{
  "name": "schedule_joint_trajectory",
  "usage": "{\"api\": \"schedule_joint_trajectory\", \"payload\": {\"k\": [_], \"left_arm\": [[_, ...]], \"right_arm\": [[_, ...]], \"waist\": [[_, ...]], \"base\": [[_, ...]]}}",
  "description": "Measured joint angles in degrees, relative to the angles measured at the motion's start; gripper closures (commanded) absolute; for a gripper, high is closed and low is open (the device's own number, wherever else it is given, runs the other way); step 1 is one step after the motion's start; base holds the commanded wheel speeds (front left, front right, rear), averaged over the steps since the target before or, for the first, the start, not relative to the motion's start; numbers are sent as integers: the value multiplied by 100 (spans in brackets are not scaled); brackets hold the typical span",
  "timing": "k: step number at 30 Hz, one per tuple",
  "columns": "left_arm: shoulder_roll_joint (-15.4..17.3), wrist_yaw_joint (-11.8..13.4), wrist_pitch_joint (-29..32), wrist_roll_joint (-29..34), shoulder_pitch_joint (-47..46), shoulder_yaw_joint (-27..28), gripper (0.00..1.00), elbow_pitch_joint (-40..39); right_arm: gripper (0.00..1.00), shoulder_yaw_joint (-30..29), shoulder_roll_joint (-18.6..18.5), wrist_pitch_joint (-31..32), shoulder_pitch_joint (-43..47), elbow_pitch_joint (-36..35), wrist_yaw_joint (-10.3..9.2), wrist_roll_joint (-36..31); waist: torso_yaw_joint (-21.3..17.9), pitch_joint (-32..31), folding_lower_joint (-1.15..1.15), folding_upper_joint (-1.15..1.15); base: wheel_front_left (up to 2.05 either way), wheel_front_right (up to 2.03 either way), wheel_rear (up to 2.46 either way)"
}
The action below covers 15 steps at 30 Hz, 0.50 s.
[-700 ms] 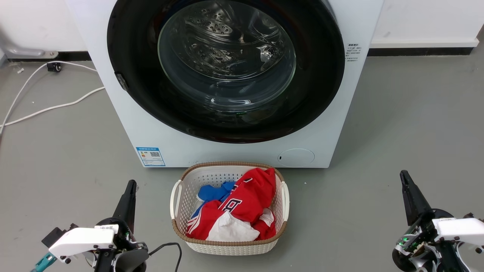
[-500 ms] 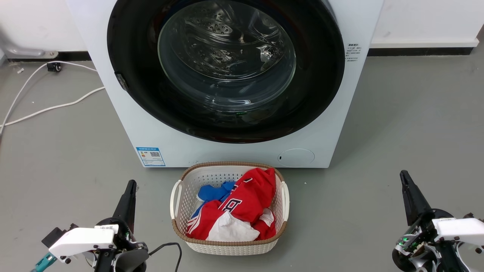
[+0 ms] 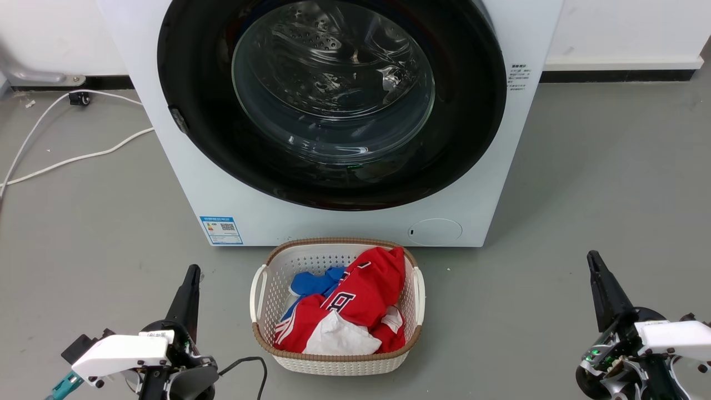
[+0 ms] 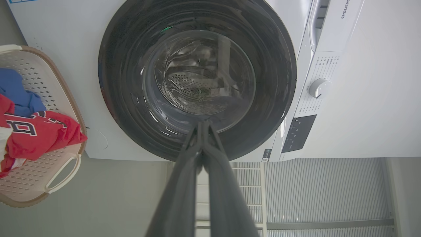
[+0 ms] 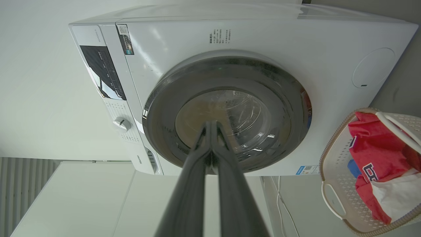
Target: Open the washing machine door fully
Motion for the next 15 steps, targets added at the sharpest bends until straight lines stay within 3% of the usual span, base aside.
{"api": "schedule_joint_trajectory", "payload": {"k": [15], "left_arm": [[-7, 0, 16, 15, -1, 12, 100, 0]], "right_arm": [[100, -24, 18, 21, -1, 1, 0, -24]], "waist": [[0, 0, 0, 0]], "base": [[0, 0, 0]]}}
